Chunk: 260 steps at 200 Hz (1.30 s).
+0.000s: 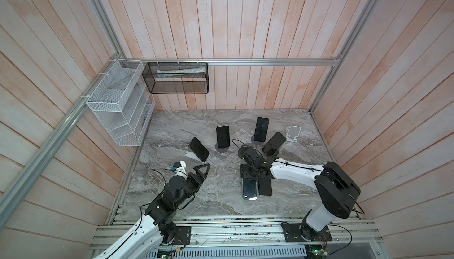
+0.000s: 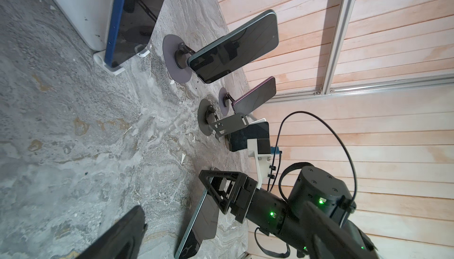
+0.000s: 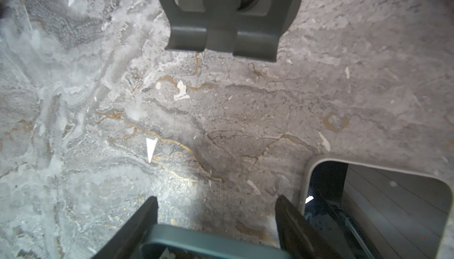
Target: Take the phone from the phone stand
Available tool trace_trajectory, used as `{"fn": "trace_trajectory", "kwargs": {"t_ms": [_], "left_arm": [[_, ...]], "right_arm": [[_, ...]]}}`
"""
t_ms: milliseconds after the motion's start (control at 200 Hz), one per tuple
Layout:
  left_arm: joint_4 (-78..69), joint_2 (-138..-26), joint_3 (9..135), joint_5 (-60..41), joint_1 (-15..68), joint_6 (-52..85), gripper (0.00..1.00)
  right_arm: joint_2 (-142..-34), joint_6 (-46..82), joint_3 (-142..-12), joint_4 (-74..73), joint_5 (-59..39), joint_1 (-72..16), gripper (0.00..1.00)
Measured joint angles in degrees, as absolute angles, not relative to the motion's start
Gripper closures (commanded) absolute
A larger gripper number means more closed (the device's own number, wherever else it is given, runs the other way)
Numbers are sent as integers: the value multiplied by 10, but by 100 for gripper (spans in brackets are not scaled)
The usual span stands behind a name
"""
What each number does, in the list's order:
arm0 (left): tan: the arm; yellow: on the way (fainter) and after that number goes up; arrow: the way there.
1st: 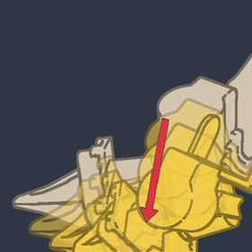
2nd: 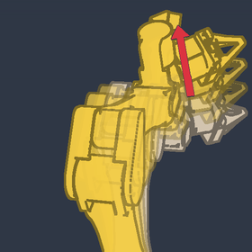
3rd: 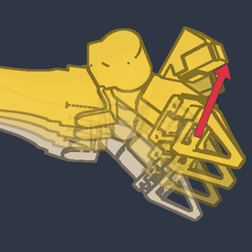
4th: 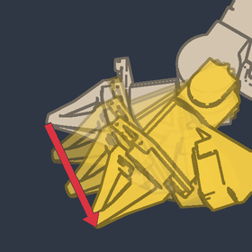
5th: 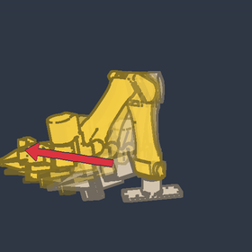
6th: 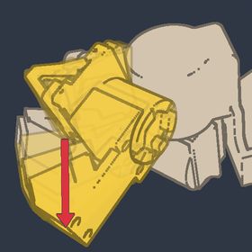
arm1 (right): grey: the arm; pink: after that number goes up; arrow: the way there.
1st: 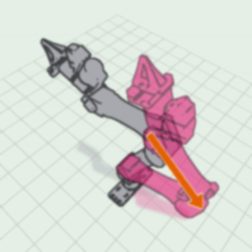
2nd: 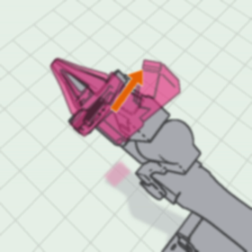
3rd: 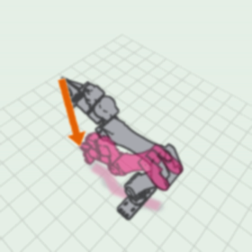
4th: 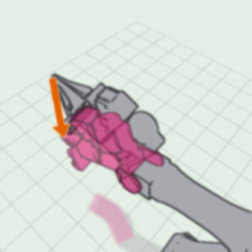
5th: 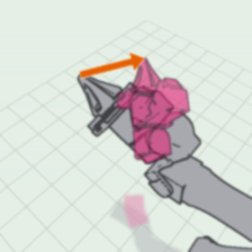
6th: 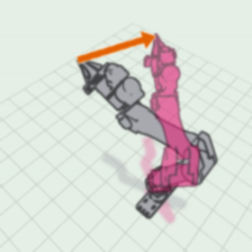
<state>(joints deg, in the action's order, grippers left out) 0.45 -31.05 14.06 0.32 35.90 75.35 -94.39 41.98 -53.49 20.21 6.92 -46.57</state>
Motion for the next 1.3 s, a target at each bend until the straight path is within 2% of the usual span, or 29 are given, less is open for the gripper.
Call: {"fn": "trace_trajectory", "kwargs": {"t_ms": [225,810,1300], "left_arm": [[13,-310,147,14,359,761,0],[13,-332,165,19,359,761,0],[13,-324,166,19,359,763,0]], "right_arm": [[-955,435,-530,193,109,-475,41],[-984,440,-530,145,119,-479,31],[-1000,450,-540,147,153,-495,27]]}}
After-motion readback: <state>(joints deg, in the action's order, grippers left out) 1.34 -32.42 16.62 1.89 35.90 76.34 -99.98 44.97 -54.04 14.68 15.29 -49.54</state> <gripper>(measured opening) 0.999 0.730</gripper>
